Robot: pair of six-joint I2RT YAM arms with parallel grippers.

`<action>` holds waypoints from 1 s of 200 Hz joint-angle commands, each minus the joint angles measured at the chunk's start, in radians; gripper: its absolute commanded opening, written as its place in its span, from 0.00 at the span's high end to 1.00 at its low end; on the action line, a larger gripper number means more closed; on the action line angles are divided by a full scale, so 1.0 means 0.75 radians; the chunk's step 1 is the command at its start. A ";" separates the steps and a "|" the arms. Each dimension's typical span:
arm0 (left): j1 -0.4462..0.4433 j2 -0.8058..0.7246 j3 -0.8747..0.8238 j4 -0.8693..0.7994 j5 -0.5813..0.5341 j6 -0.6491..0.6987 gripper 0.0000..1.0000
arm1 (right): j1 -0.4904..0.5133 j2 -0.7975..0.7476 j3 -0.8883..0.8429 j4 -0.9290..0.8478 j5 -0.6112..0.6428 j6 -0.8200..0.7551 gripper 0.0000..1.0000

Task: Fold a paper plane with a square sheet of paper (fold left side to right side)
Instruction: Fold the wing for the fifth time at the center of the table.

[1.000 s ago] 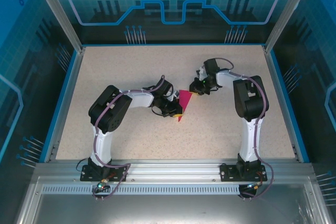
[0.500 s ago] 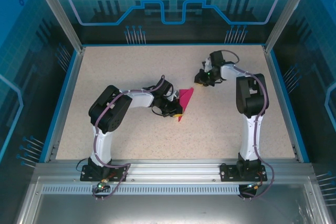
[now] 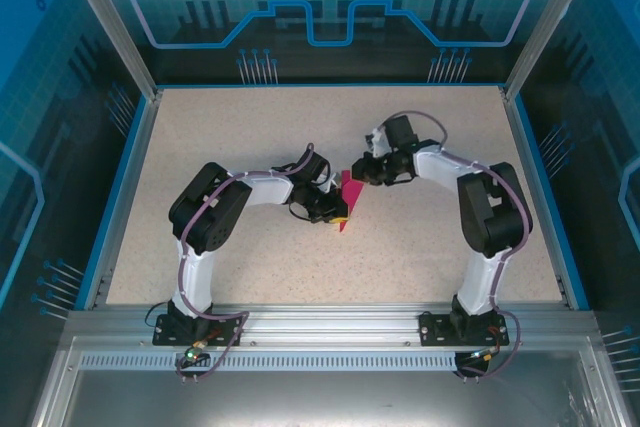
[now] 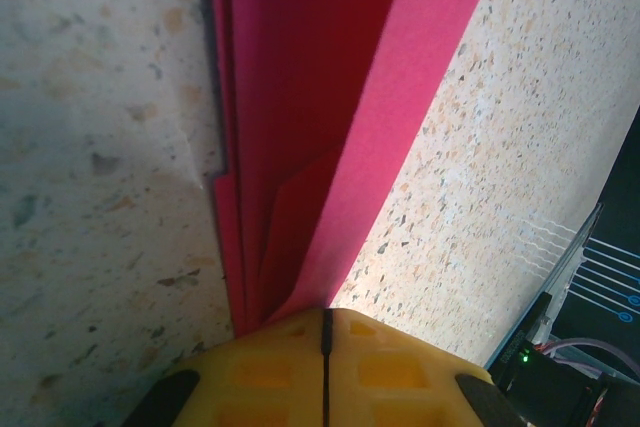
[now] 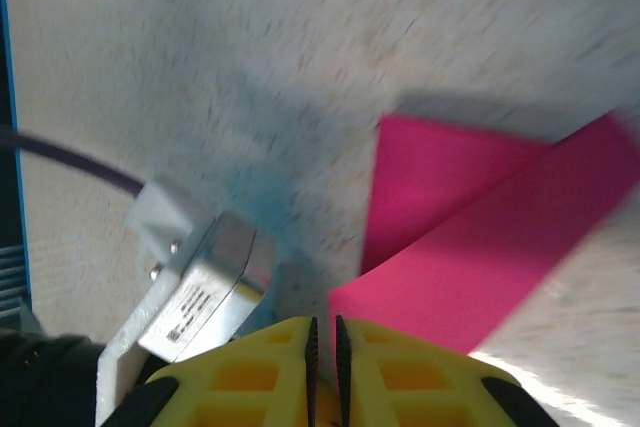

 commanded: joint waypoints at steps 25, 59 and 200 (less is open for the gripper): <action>-0.025 0.041 -0.030 -0.187 -0.069 -0.002 0.93 | 0.019 0.130 -0.004 0.046 -0.009 0.068 0.84; -0.025 -0.006 -0.013 -0.183 -0.055 0.017 0.89 | 0.020 0.206 0.027 -0.007 0.026 0.068 0.84; -0.048 -0.089 0.054 -0.189 0.113 0.014 0.78 | 0.029 0.240 0.075 -0.178 0.088 0.010 0.84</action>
